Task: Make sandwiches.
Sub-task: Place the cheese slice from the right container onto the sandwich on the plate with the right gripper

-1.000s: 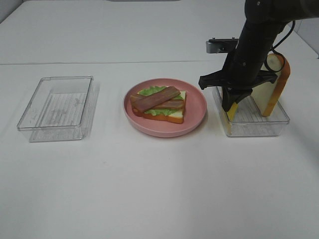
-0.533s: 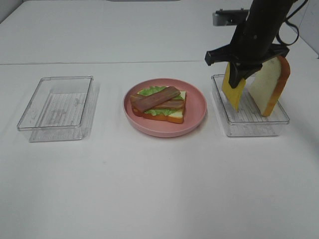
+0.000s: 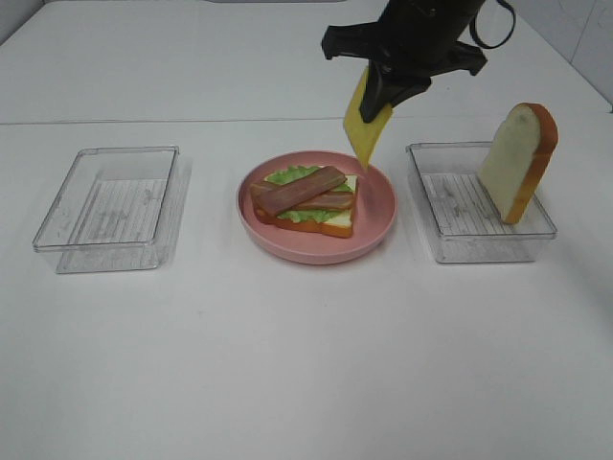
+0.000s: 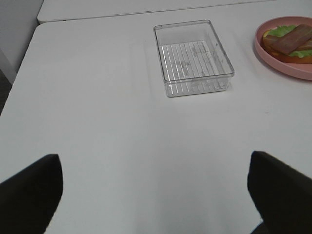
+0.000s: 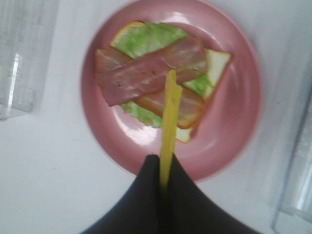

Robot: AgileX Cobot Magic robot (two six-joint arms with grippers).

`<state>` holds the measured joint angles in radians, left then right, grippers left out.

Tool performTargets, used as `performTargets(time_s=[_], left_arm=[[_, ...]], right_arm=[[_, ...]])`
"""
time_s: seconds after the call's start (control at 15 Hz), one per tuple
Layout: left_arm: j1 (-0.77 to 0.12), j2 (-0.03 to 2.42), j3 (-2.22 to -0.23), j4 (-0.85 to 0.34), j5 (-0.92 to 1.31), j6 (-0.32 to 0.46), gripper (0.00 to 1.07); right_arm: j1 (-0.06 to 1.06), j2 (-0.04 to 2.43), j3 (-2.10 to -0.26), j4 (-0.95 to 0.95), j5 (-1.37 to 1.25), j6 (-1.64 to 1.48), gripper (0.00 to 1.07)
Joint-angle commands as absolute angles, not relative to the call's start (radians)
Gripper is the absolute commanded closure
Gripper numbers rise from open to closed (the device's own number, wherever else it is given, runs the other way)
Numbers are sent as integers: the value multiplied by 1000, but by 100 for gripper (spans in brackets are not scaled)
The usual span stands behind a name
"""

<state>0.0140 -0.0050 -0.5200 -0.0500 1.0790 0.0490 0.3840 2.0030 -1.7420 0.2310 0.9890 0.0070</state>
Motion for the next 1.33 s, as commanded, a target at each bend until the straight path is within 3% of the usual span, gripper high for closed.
performTargets(time_s=[0.07,0.47,0.87,1.33], left_arm=[[14,-19,-518,-54,1075,44,12],[14,-19,-518,-54,1075,44,12],[14,-19,-518,-54,1075,44,12],[14,-19,-518,-54,1075,44,12]], right_arm=[[411,2015,-1747,295,929,0,107],[496,2121,-1747,439,815,-56,107],[499,2229,-1747,444,746,-98,107],[498,2256,-1747,192,665,-74,107]])
